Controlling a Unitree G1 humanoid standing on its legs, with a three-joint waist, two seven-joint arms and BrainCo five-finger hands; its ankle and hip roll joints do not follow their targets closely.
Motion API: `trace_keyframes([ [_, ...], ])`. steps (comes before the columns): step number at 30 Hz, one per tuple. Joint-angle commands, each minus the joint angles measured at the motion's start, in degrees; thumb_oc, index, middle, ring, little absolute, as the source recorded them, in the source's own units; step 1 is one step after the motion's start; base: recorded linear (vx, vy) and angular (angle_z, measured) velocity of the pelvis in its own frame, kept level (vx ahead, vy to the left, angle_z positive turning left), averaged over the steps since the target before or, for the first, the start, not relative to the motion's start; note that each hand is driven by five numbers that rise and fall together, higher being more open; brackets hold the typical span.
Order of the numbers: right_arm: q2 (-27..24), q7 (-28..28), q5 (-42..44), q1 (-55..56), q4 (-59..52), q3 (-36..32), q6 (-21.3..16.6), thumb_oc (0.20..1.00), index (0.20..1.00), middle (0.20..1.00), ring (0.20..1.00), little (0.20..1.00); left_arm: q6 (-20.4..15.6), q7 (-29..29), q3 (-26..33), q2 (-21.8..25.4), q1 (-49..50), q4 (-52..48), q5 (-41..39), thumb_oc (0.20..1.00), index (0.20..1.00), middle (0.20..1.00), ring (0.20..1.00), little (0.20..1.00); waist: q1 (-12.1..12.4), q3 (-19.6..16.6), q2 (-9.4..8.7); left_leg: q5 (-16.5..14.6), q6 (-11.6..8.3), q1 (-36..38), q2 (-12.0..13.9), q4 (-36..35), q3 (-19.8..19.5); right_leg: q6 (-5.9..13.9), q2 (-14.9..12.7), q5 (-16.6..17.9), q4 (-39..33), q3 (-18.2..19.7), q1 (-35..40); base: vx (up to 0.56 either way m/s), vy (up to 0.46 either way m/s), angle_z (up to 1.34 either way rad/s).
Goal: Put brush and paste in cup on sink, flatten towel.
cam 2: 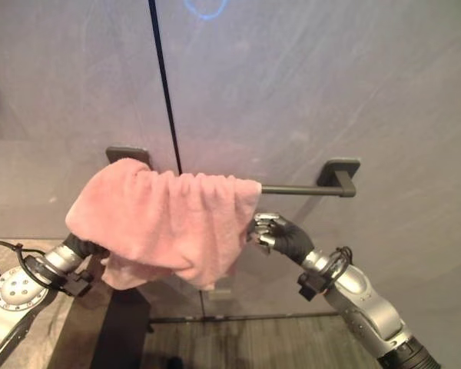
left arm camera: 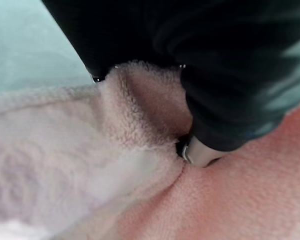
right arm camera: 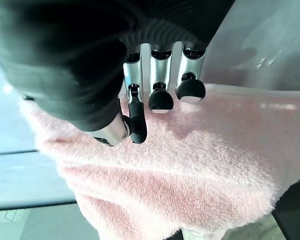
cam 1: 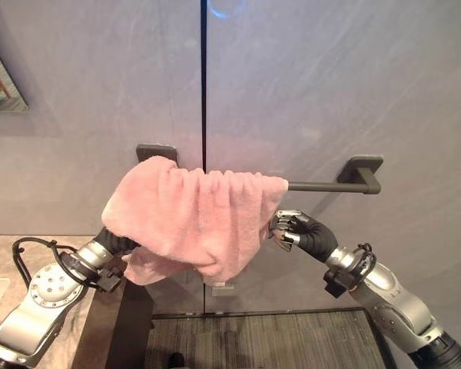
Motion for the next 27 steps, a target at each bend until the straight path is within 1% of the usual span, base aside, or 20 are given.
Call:
trace_keyframes([
  [1, 0.1, -1.5, 2.0, -2.8, -1.8, -1.5, -4.1, 0.2, 0.2, 0.2, 0.2, 0.2, -3.9, 1.3, -1.2, 0.4, -4.9, 0.4, 0.1, 0.2, 0.2, 0.2, 0.2, 0.2, 0.2, -0.2, -0.54, -6.2, 2.25, 6.1, -3.5, 0.6, 4.4, 1.15, 0.6, -0.2, 2.3, -2.2, 1.2, 0.0, 0.012, -0.03],
  [3, 0.8, -1.4, 2.7, -2.4, -3.3, -2.4, -4.4, 0.2, 0.2, 0.2, 0.2, 0.2, -4.2, 1.5, -1.4, -0.8, -5.5, -1.1, -0.4, 0.2, 0.2, 0.2, 0.2, 0.2, 0.2, -0.1, -0.53, -6.2, 2.29, 6.1, -3.5, 0.6, 4.5, 1.18, 0.6, -0.2, 2.3, -2.0, 1.1, 0.0, 0.008, -0.04],
  [4, 2.1, -0.7, 3.6, -1.6, -4.8, -3.4, -5.1, 0.2, 0.2, 0.2, 0.2, 0.2, -4.3, 1.3, -1.8, -3.6, -5.7, -2.7, -2.6, 0.2, 0.2, 0.2, 0.2, 0.2, -0.1, -0.1, -0.55, -6.3, 2.39, 6.0, -3.5, 0.6, 4.6, 1.24, 0.6, -0.2, 2.3, -1.8, 0.9, -0.01, 0.006, -0.06],
  [6, 3.1, -0.9, 1.5, 1.1, -7.2, -7.1, -6.4, 0.2, 0.2, 0.2, 0.2, 0.2, -4.2, 0.6, -2.3, -8.2, -5.1, -4.3, -4.2, 0.2, 0.2, 0.2, 0.2, 0.2, -0.7, -0.1, -0.51, -6.5, 2.54, 5.9, -3.6, 0.6, 4.8, 1.24, 0.5, -0.3, 2.4, -1.4, 0.5, 0.0, 0.008, -0.13],
  [7, 3.1, -0.9, 1.5, 1.3, -7.4, -7.2, -6.4, 0.2, 0.2, 0.2, 0.2, 0.2, -4.2, 0.6, -2.4, -8.3, -5.2, -4.4, -4.2, 0.2, 0.2, 0.2, 0.2, 0.2, -0.6, -0.1, -0.45, -6.5, 2.54, 6.0, -3.6, 0.6, 4.8, 1.24, 0.5, -0.3, 2.4, -1.4, 0.5, 0.0, 0.01, -0.13],
  [8, 4.2, -1.1, -0.5, 2.6, -6.7, -8.9, -6.6, 0.2, 0.2, 0.2, 0.2, 0.2, -4.0, -0.1, -3.8, -10.4, -5.0, -4.2, -3.4, 0.2, 0.2, 0.2, 0.2, 0.2, -1.2, -0.2, -0.3, -6.5, 2.62, 5.9, -3.6, 0.6, 5.0, 1.26, 0.5, -0.2, 2.5, -1.1, 0.1, 0.0, 0.007, -0.08],
  [9, 4.2, -1.1, -0.5, 2.7, -6.7, -8.9, -6.6, 0.2, 0.2, 0.2, 0.2, 0.2, -4.1, -0.1, -4.0, -10.4, -5.1, -4.2, -3.4, 0.2, 0.2, 0.2, 0.2, 0.2, -1.1, -0.2, -0.27, -6.6, 2.62, 5.8, -3.5, 0.6, 5.0, 1.27, 0.5, -0.2, 2.5, -1.0, 0.1, -0.01, 0.008, -0.06],
  [10, 5.0, -2.8, -3.2, 3.9, -3.8, -9.3, -5.9, 0.2, 0.2, 0.2, 0.2, 0.2, -3.5, -0.5, -8.7, -11.9, -6.1, 0.5, -1.4, 0.2, 0.2, 0.2, 0.2, 0.2, -1.8, -0.3, 0.0, -6.5, 2.64, 5.8, -3.5, 0.6, 5.3, 1.28, 0.5, -0.1, 2.7, -0.8, -0.2, -0.02, 0.005, -0.06],
  [12, 5.8, -5.0, -6.2, 3.5, 1.2, -7.6, -4.8, 0.2, 0.2, 0.2, 0.2, 0.2, -2.6, 1.0, -13.7, -13.3, -8.9, 8.5, 4.0, 0.2, 0.2, 0.2, 0.2, 0.2, -2.3, -0.3, 0.35, -6.3, 2.57, 5.8, -3.4, 0.6, 5.5, 1.17, 0.6, 0.0, 2.8, -0.6, -0.3, -0.02, -0.001, -0.13],
  [13, 5.8, -6.6, -8.3, 3.6, 2.3, -8.0, -4.9, 0.2, 0.2, 0.2, 0.2, 0.2, -3.1, 1.8, -14.0, -12.1, -10.9, 7.7, 6.3, 0.2, 0.2, 0.2, 0.2, 0.2, -2.6, -0.3, 0.55, -6.3, 2.51, 5.6, -3.4, 0.6, 5.4, 1.15, 0.6, 0.0, 2.9, -0.5, -0.4, -0.02, -0.011, -0.15],
  [14, 5.9, -6.9, -8.6, 3.8, 1.4, -9.5, -5.2, 0.2, 0.2, 0.2, 0.2, 0.2, -3.4, 1.2, -13.5, -11.2, -11.2, 4.4, 4.9, 0.2, 0.2, 0.2, 0.2, 0.2, -2.9, -0.1, 0.73, -6.2, 2.52, 5.4, -3.4, 0.6, 5.4, 1.21, 0.7, 0.0, 3.0, -0.4, -0.7, -0.02, -0.011, -0.11],
  [15, 6.0, -5.6, -6.7, 4.8, 0.2, -10.1, -5.3, 0.2, 0.2, 0.2, 0.2, 0.2, -2.8, 0.8, -13.0, -12.5, -9.9, 4.0, 1.8, 0.2, 0.2, 0.2, 0.2, 0.2, -2.9, 0.1, 0.69, -6.1, 2.56, 5.3, -3.3, 0.6, 5.4, 1.19, 0.7, 0.1, 3.0, -0.3, -1.1, -0.02, -0.006, -0.07],
  [16, 5.9, -5.6, -6.6, 4.8, 0.2, -10.1, -5.3, 0.2, 0.2, 0.2, 0.2, 0.2, -2.8, 0.7, -12.9, -12.5, -9.8, 3.9, 1.7, 0.2, 0.2, 0.2, 0.2, 0.2, -2.9, 0.0, 0.74, -6.1, 2.56, 5.3, -3.3, 0.6, 5.4, 1.19, 0.7, 0.0, 3.1, -0.3, -1.1, -0.01, -0.007, -0.07],
  [17, 6.6, -4.6, -6.0, 7.0, 0.5, -10.7, -4.8, 0.2, 0.2, 0.2, 0.2, 0.2, -2.1, 0.2, -13.9, -14.1, -7.5, 7.7, 2.5, 0.2, 0.2, 0.2, 0.2, 0.2, -3.1, 0.0, 0.62, -6.1, 2.57, 5.1, -3.3, 0.6, 5.3, 1.18, 0.6, 0.2, 3.0, -0.4, -1.2, 0.0, -0.005, -0.05],
  [18, 6.1, -5.2, -8.7, 6.7, 1.9, -10.2, -4.8, 0.285, 0.285, 0.285, 0.285, 0.285, -2.4, 0.4, -14.3, -13.3, -8.0, 9.5, 6.6, 0.2, 0.2, 0.2, 0.2, 0.2, -3.1, -0.1, 0.59, -6.0, 2.51, 5.0, -3.3, 0.6, 5.3, 1.17, 0.6, 0.3, 2.9, -0.6, -1.2, 0.0, 0.0, 0.0],
  [19, 5.7, -5.7, -9.4, 6.5, 2.2, -10.3, -4.7, 0.63, 0.63, 0.63, 0.63, 0.63, -2.3, 0.2, -14.7, -12.7, -8.0, 8.8, 7.0, 0.2, 0.2, 0.2, 0.2, 0.2, -3.1, -0.1, 0.52, -6.0, 2.49, 4.8, -3.4, 0.6, 5.3, 1.19, 0.6, 0.4, 2.7, -0.8, -1.1, 0.0, 0.0, 0.0],
  [20, 4.6, -5.8, -10.7, 6.9, 2.3, -10.8, -4.7, 1.0, 1.0, 1.0, 1.0, 1.0, -2.2, 0.0, -13.7, -12.2, -6.8, 7.8, 6.4, 0.2, 0.2, 0.2, 0.2, 0.2, -2.9, 0.1, 0.35, -5.9, 2.5, 4.5, -3.4, 0.6, 5.1, 1.29, 0.5, 0.6, 2.5, -0.8, -1.3, 0.0, 0.0, 0.0],
  [23, 3.1, -4.7, -12.2, 6.9, 3.8, -9.7, -3.8, 1.0, 1.0, 1.0, 1.0, 1.0, -2.0, -0.4, -12.5, -11.0, -5.5, 7.2, 6.7, 0.2, 0.2, 0.2, 0.2, 0.2, -2.6, 0.1, 0.0, -5.9, 2.51, 4.2, -3.6, 0.6, 4.7, 1.35, 0.3, 0.8, 2.3, -1.4, -1.2, 0.0, 0.0, 0.0],
  [25, -0.2, -3.9, -13.9, 5.8, 6.9, -8.0, -2.8, 1.0, 1.0, 1.0, 1.0, 1.0, -2.1, -0.5, -11.1, -9.1, -4.3, 6.7, 7.0, 0.2, 0.2, 0.2, 0.2, 0.2, -1.7, 0.2, -0.54, -6.0, 2.6, 3.8, -3.8, 0.6, 4.2, 1.51, 0.1, 1.0, 1.9, -1.9, -1.1, 0.02, 0.017, 0.07],
  [27, -1.6, -3.5, -14.9, 4.7, 8.4, -6.8, -2.5, 1.0, 1.0, 1.0, 1.0, 1.0, -2.1, -0.8, -10.4, -8.2, -3.6, 6.4, 6.9, 0.2, 0.2, 0.2, 0.2, 0.2, -1.4, 0.3, -0.76, -6.1, 2.65, 3.6, -3.9, 0.6, 4.0, 1.57, 0.0, 1.1, 1.7, -2.1, -0.9, 0.01, 0.018, 0.15],
])
